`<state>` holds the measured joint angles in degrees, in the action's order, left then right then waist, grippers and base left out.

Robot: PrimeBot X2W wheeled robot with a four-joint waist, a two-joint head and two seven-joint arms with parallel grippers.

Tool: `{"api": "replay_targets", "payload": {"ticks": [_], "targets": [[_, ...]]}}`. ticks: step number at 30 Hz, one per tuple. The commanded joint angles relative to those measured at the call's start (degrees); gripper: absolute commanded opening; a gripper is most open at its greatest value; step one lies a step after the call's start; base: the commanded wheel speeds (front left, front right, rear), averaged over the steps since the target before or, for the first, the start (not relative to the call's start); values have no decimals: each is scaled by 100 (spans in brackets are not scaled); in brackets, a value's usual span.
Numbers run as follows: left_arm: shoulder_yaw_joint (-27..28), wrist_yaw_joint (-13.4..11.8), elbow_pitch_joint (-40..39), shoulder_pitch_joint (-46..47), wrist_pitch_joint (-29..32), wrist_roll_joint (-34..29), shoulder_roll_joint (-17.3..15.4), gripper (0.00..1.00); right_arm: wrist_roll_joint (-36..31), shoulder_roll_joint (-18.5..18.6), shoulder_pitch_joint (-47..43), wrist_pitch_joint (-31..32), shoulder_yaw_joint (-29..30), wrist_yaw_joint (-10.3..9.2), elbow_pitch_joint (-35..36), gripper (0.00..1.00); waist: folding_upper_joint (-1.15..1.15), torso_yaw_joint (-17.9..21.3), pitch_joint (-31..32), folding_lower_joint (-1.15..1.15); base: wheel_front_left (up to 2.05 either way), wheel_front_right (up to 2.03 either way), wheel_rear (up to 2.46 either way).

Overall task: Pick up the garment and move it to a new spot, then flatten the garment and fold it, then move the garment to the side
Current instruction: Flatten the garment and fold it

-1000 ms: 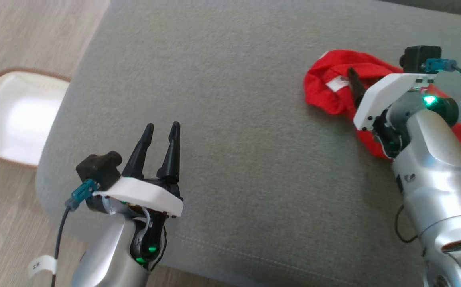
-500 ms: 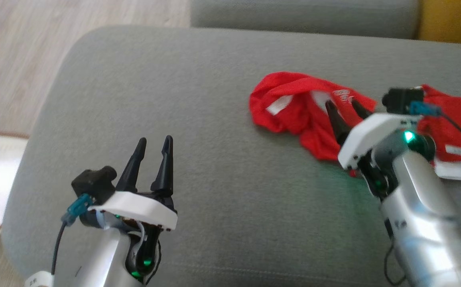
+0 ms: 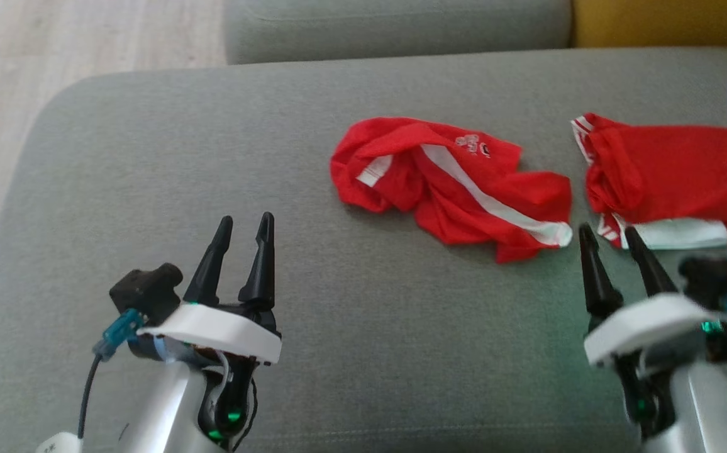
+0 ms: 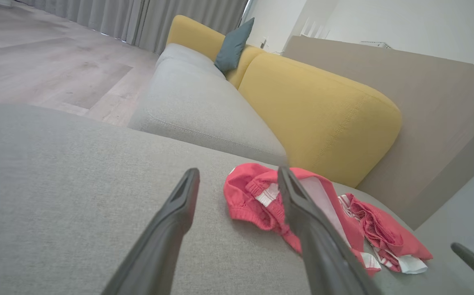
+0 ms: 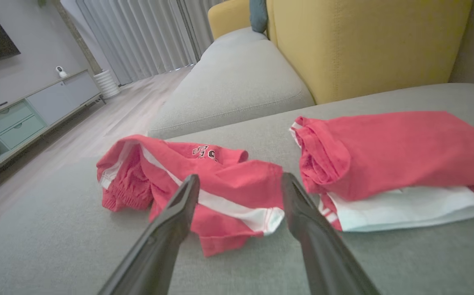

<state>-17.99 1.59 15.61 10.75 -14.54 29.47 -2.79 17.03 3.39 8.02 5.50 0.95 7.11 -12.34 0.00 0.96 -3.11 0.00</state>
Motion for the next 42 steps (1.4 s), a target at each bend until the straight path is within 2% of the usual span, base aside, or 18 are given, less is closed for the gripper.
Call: {"api": "replay_targets", "payload": {"ticks": [1,5,11,22,32,38,42], "targets": [[141,15,-216,245,-27,47,-49,100,-85,-42,51,-204,-101,37,373,100,0,142,-115,0,0,0,0],[125,20,-244,308,-32,150,-36,100,113,-48,-206,-712,-181,37,619,100,0,378,-274,0,0,0,0],[112,22,-265,420,-38,125,-32,100,77,-50,-282,-1185,-358,37,741,100,0,625,-469,0,0,0,0],[-178,66,-106,838,8,261,-16,100,166,-51,-188,-1578,-46,37,824,100,0,842,-808,0,0,0,0],[-727,-218,676,1901,310,1173,-11,100,103,-51,47,-1549,-1,37,840,100,0,955,-1176,0,0,0,0],[-1022,-449,1276,2341,358,1382,-10,100,99,-51,115,-1566,-29,37,822,100,0,1031,-1280,0,0,0,0],[-1121,-547,1409,2378,311,1530,-10,100,109,-51,123,-1580,-14,37,789,100,0,1053,-1294,0,0,0,0]]}}
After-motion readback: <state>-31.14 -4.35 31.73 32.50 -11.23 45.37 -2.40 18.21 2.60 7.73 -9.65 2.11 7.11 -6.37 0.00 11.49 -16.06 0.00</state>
